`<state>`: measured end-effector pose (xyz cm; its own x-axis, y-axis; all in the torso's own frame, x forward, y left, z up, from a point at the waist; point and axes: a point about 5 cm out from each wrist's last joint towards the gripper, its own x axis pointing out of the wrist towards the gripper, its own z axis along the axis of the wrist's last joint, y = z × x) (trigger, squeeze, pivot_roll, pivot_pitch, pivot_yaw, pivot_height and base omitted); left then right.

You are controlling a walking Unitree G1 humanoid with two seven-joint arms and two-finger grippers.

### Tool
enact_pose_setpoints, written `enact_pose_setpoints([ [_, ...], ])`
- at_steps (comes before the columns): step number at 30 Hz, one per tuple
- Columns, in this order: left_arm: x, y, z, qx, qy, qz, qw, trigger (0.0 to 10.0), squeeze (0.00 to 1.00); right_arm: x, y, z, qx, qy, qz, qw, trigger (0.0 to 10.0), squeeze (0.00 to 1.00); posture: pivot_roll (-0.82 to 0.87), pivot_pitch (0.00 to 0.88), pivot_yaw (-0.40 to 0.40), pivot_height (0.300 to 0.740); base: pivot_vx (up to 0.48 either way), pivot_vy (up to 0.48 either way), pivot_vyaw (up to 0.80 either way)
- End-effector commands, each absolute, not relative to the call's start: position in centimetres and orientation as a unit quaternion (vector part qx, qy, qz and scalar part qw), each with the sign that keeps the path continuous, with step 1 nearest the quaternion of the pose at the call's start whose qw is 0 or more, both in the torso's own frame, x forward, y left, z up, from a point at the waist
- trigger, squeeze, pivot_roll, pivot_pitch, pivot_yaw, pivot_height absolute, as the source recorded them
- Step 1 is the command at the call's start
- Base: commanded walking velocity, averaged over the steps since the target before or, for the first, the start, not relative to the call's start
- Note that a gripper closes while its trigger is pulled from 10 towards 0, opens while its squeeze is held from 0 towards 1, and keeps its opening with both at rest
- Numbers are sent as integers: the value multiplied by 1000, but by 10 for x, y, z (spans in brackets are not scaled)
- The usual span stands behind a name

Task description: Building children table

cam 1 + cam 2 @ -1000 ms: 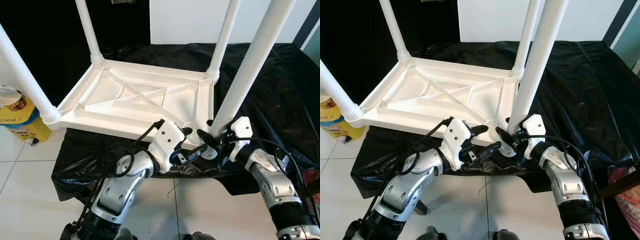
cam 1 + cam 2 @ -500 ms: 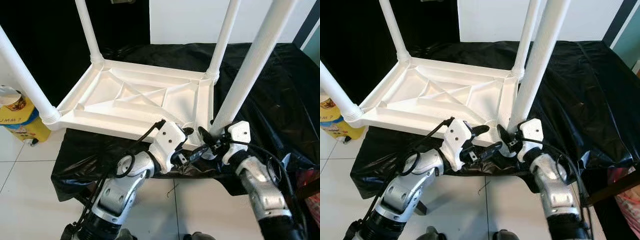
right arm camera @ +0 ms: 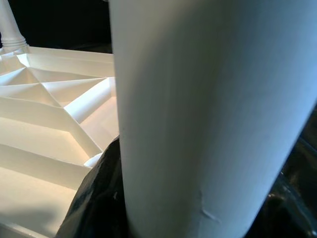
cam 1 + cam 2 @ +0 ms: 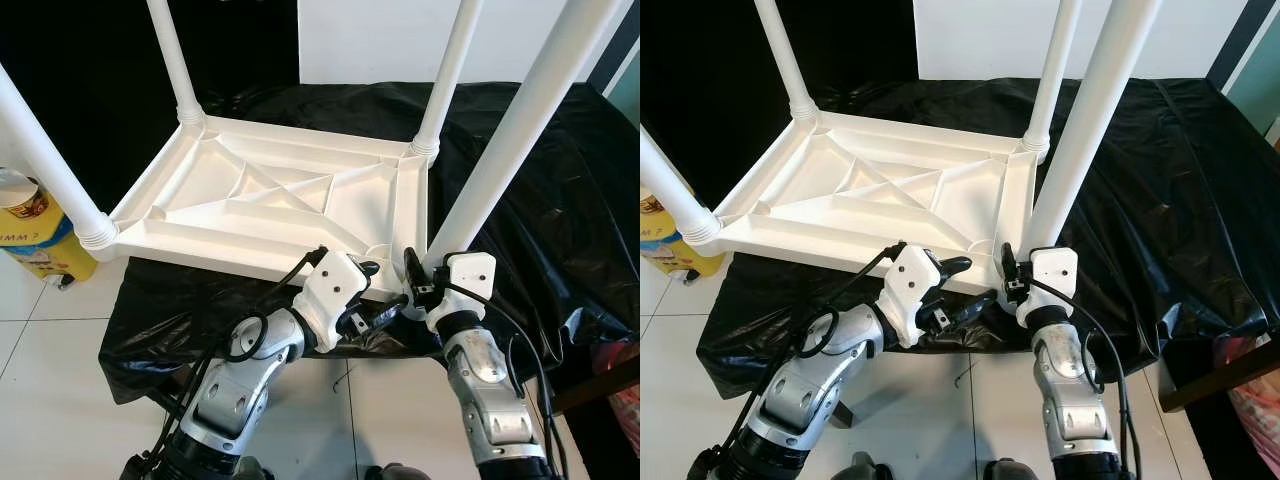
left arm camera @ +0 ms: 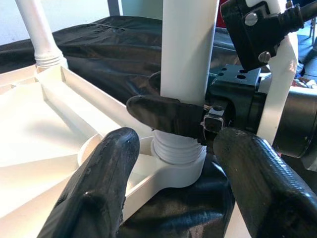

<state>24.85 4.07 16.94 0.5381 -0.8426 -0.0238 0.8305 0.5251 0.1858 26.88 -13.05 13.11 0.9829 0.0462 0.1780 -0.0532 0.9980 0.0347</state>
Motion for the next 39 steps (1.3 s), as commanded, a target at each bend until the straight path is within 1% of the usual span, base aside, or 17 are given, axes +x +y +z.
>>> enact_pose_setpoints([
  [1, 251, 45, 166, 86, -25, -437, 895, 10000, 0, 265, -126, 120, 24, -56, 21, 998, 10000, 0, -34, 94, -26, 740, 0, 0, 0],
  [8, 255, 45, 165, 96, -24, -433, 896, 10000, 0, 266, -125, 121, 21, -51, 19, 998, 10000, 0, -39, 82, -31, 740, 0, 0, 0],
  [9, 255, 45, 165, 98, -26, -430, 897, 10000, 0, 266, -125, 121, 20, -53, 20, 998, 10000, 82, -39, 78, -33, 740, 0, 0, 0],
  [10, 256, 45, 165, 98, -27, -429, 898, 10000, 0, 266, -124, 122, 19, -54, 21, 998, 10000, 263, -39, 78, -33, 740, 0, 0, 0],
  [11, 257, 46, 165, 97, -30, -425, 899, 10000, 0, 266, -124, 123, 17, -56, 23, 998, 10000, 376, -38, 75, -35, 740, 0, 0, 0],
  [13, 258, 47, 166, 96, -32, -423, 901, 10000, 0, 267, -124, 123, 16, -57, 23, 998, 10000, 376, -38, 75, -36, 740, 0, 0, 0],
  [14, 258, 48, 167, 97, -41, -423, 900, 10000, 0, 267, -124, 124, 12, -59, 26, 998, 10000, 345, -36, 71, -38, 740, 0, 0, 0],
  [15, 259, 48, 168, 97, -48, -424, 899, 10000, 0, 268, -125, 124, 9, -60, 27, 998, 10000, 345, -36, 71, -38, 740, 0, 0, 0],
  [16, 259, 49, 168, 98, -49, -424, 899, 10000, 0, 268, -125, 125, 8, -60, 27, 998, 10000, 408, -36, 68, -40, 740, 0, 0, 0],
  [17, 259, 49, 168, 98, -49, -424, 899, 10000, 0, 268, -125, 125, 8, -60, 27, 998, 10000, 408, -36, 68, -40, 740, 0, 0, 0],
  [18, 261, 51, 169, 100, -55, -416, 902, 10000, 0, 269, -127, 126, 5, -60, 30, 998, 10000, 1000, -34, 65, -41, 740, 0, 0, 0],
  [21, 263, 53, 168, 92, -44, -407, 908, 10000, 0, 270, -129, 126, 0, -62, 35, 997, 10000, 1000, -32, 62, -41, 740, 0, 0, 0],
  [26, 265, 53, 168, 66, -27, -401, 913, 10000, 0, 272, -144, 131, -12, -78, 59, 995, 10000, 1000, -34, 55, -39, 740, 0, 0, 0],
  [32, 265, 54, 167, 58, -21, -398, 915, 10000, 0, 270, -145, 131, -1, -72, 89, 993, 10000, 1000, -33, 57, -40, 740, 0, 0, 0],
  [33, 266, 54, 166, 54, -16, -401, 914, 10000, 0, 269, -146, 130, 7, -64, 107, 992, 10000, 0, -34, 56, -39, 740, 0, 0, 0],
  [38, 270, 59, 162, 35, 1, -399, 916, 10000, 0, 273, -165, 133, 1, -39, 207, 978, 10000, 0, -38, 48, -38, 740, 0, 0, 0],
  [39, 270, 59, 162, 35, 1, -399, 916, 10000, 0, 273, -165, 133, 1, -39, 207, 978, 10000, 0, -38, 48, -38, 740, 0, 0, 0],
])
